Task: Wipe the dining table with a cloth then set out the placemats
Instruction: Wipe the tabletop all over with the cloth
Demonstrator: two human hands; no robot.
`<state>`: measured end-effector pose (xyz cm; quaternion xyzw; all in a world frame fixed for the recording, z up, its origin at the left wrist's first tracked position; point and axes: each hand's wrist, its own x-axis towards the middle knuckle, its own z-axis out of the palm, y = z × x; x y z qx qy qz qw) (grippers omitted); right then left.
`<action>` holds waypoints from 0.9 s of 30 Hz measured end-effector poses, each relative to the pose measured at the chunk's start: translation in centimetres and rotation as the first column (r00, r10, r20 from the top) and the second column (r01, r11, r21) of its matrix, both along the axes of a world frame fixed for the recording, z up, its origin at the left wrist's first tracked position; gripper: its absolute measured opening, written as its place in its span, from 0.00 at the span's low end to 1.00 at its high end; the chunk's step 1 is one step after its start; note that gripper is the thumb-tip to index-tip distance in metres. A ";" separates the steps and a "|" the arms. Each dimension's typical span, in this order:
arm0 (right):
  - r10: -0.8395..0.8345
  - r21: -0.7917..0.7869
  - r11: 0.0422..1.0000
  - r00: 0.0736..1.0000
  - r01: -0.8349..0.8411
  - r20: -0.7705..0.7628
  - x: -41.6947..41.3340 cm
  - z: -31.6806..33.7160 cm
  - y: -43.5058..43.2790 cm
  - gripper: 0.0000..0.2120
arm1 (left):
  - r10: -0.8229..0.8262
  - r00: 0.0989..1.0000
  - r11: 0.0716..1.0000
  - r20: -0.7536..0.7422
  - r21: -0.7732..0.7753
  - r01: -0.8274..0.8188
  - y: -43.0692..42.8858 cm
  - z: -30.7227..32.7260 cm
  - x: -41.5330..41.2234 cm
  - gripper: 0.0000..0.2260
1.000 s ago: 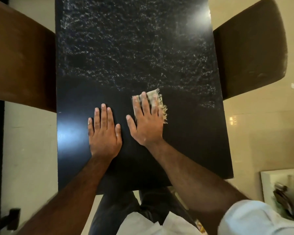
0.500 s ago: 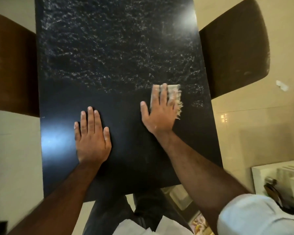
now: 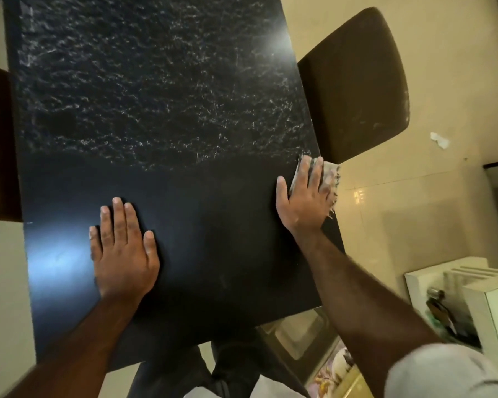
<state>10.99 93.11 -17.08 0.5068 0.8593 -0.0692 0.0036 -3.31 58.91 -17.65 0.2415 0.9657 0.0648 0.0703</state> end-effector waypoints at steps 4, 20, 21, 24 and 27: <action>0.114 -0.010 0.993 0.993 -0.114 -0.033 -4.9 0.0 -1.5 0.43 | -0.004 1.000 1.000 0.004 -0.009 0.004 0.1 0.0 0.1 0.33; 0.003 0.013 1.000 1.000 -0.003 -0.013 -3.0 0.2 0.4 0.44 | 0.009 1.000 1.000 0.022 -0.025 -0.009 0.0 0.1 0.0 0.33; 0.046 0.004 0.999 0.999 -0.046 -0.015 -4.6 0.2 -0.6 0.44 | 0.008 1.000 1.000 0.020 -0.026 -0.008 0.0 0.2 0.0 0.33; 0.230 -0.048 0.971 0.972 -0.232 -0.046 -8.7 0.2 -6.5 0.45 | 0.009 1.000 0.999 0.027 -0.039 -0.008 0.0 0.2 -0.1 0.33; 0.407 -0.050 0.908 0.903 -0.416 -0.136 -10.0 0.2 -13.3 0.43 | 0.006 1.000 0.999 0.028 -0.054 -0.005 -0.1 0.3 -0.1 0.33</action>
